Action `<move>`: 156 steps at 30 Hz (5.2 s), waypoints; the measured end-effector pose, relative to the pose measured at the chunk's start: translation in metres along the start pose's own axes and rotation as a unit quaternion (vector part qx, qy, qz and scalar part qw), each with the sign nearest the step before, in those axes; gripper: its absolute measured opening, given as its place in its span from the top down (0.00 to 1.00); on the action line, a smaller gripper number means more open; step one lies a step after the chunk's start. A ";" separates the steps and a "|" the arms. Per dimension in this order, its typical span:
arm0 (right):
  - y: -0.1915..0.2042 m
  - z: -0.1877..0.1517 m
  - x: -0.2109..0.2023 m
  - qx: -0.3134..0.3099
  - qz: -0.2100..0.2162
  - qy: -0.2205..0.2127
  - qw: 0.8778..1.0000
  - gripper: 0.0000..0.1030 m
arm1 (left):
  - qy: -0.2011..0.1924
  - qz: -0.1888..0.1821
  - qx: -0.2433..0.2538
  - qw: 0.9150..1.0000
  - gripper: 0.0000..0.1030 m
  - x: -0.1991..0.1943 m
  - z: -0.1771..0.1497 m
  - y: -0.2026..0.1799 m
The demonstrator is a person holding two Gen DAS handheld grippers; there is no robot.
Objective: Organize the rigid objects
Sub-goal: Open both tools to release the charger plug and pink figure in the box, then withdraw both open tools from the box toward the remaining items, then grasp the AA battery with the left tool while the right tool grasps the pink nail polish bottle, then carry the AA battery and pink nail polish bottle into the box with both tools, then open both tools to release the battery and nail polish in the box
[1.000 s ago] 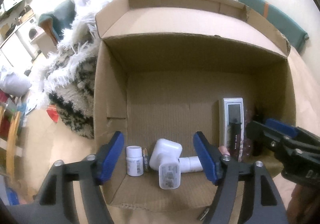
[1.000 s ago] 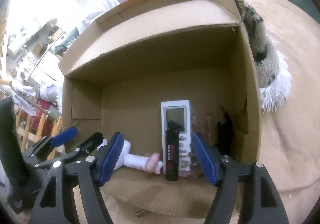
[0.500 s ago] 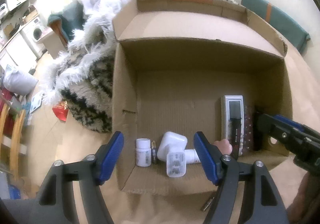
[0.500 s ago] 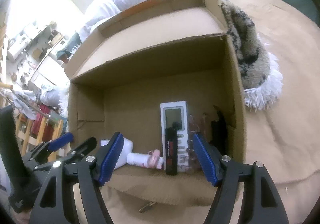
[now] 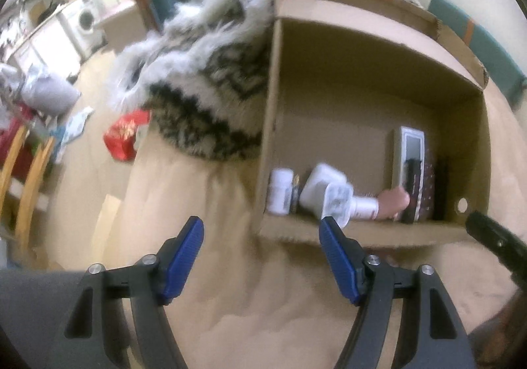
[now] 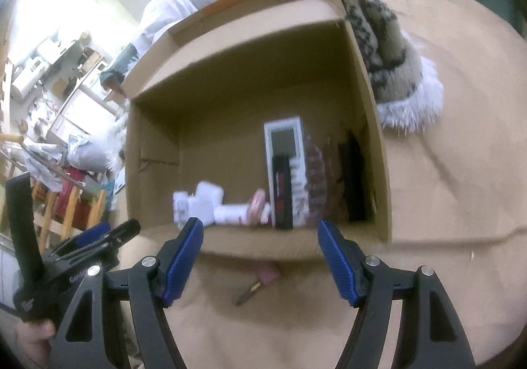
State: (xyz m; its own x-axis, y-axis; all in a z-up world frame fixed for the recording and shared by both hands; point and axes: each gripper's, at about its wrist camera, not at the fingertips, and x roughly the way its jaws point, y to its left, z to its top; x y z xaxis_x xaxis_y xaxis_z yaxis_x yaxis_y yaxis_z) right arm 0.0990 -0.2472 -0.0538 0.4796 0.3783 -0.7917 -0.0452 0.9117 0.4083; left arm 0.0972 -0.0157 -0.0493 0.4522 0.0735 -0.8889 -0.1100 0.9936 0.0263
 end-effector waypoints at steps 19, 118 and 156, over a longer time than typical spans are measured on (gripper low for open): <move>0.025 -0.033 0.110 -0.073 -0.058 0.140 0.986 0.26 | 0.053 -0.021 -0.024 0.998 0.32 0.002 -0.030 0.005; 0.008 0.050 0.022 -0.055 -0.018 -0.004 0.998 0.74 | -0.040 -0.048 0.053 0.997 0.91 0.012 0.067 -0.038; -0.007 0.046 0.069 -0.040 -0.043 0.040 0.997 0.74 | 0.002 -0.041 0.076 0.996 0.91 0.073 0.048 -0.058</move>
State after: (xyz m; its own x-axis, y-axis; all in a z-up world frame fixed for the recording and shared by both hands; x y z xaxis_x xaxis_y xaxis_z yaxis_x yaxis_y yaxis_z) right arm 0.1725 -0.2347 -0.0908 0.4138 0.3067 -0.8572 -0.0782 0.9500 0.3022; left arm 0.1788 -0.0636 -0.0941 0.4503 -0.0092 -0.8928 0.0624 0.9978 0.0212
